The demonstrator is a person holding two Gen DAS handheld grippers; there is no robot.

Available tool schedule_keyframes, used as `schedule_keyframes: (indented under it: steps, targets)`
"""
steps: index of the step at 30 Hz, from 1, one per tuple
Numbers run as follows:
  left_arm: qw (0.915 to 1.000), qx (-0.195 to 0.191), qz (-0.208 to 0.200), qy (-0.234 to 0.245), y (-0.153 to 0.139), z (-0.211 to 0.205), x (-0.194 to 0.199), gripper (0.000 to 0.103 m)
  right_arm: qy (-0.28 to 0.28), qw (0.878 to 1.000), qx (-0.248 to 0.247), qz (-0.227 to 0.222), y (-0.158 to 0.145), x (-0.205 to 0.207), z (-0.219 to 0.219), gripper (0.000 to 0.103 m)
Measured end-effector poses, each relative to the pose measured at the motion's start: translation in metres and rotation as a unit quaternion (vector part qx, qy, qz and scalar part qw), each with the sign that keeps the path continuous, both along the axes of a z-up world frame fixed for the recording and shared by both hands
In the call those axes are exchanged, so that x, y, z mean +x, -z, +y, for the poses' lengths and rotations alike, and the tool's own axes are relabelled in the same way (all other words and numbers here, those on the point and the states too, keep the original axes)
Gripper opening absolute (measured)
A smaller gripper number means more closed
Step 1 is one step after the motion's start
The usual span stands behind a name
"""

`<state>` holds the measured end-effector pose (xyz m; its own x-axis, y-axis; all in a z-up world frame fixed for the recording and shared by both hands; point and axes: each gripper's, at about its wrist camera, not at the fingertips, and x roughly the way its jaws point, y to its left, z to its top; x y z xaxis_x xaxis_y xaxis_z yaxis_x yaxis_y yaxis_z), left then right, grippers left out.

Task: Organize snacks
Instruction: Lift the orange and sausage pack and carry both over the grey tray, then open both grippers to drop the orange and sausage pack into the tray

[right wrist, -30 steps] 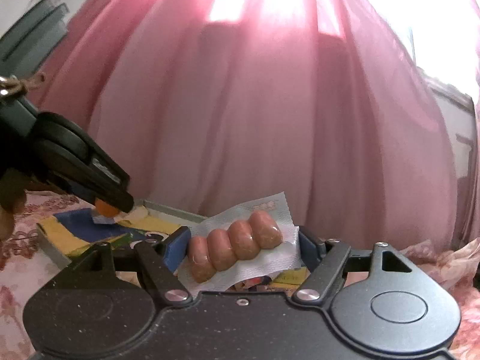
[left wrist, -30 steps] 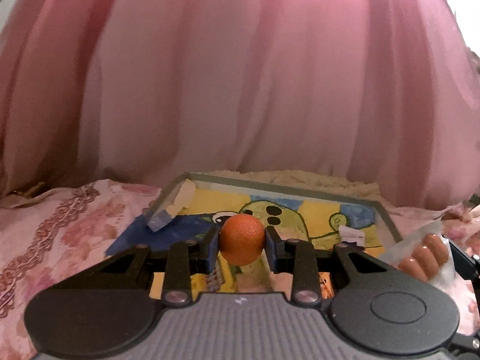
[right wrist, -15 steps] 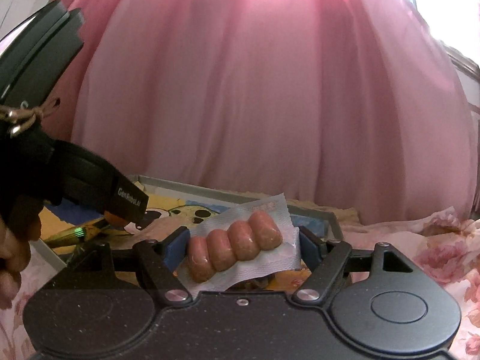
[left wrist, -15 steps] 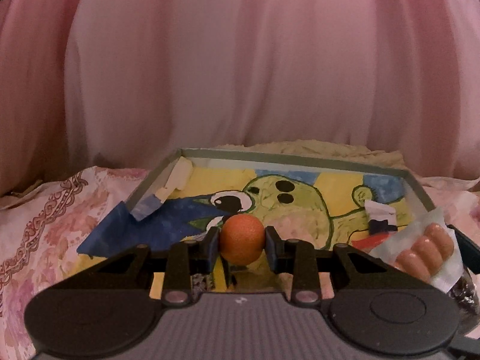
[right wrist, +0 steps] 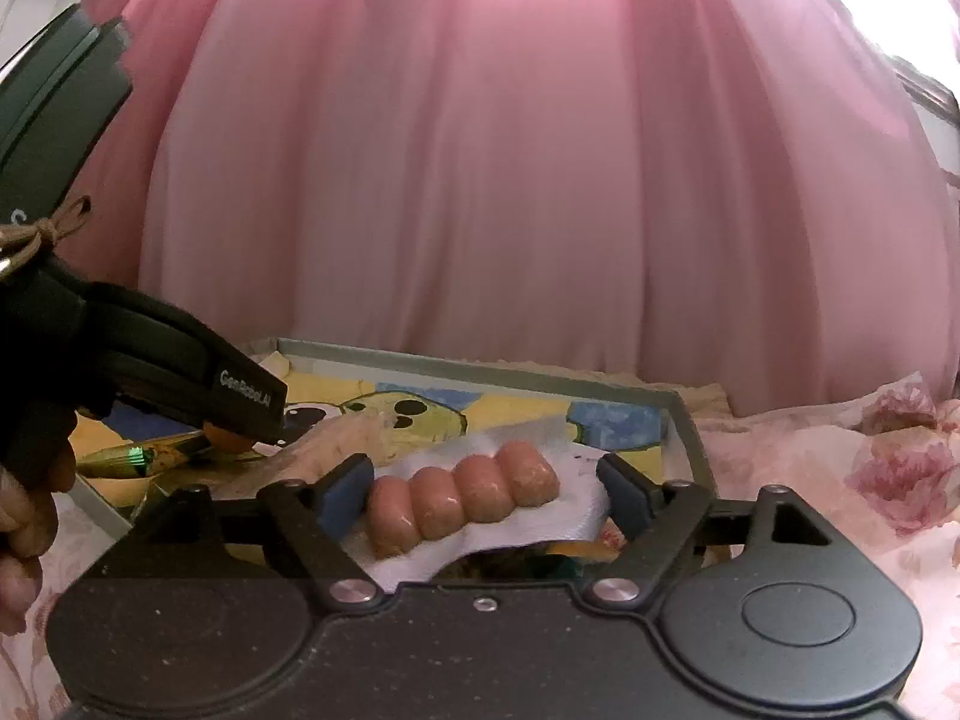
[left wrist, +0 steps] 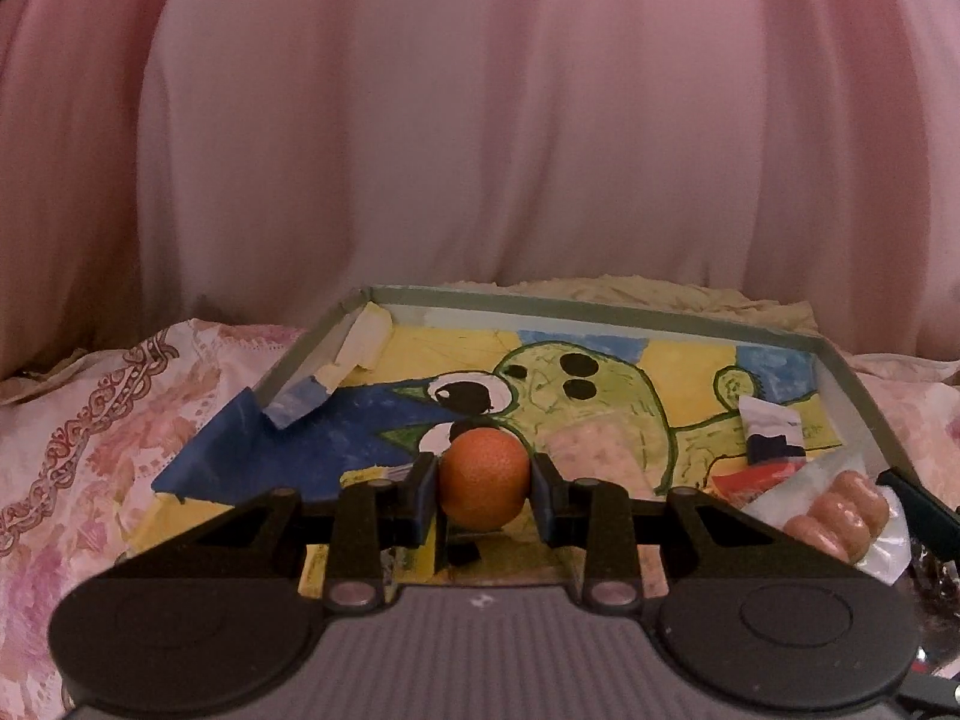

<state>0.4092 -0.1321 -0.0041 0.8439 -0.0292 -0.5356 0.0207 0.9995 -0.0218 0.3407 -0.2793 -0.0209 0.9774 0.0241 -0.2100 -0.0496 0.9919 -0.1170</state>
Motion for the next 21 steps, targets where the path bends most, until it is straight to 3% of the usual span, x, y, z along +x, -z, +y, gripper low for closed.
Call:
schedule_keyframes:
  steps: [14,19,21]
  targets:
    - [1.0,-0.002,-0.003,-0.003,0.0025,-0.0001,-0.0015,0.038,-0.004,1.0,0.007,0.001,-0.0008,0.0003,-0.0012,0.084]
    - [0.9999,-0.006,-0.005,-0.011,0.002,0.0012,-0.002,0.054,-0.002,1.0,0.011,-0.002,-0.0008,0.0006,-0.0023,0.09]
    - [0.9997,-0.014,-0.007,-0.019,0.0015,0.0037,-0.0024,0.067,-0.002,1.0,0.016,-0.004,-0.0012,0.0005,-0.0034,0.095]
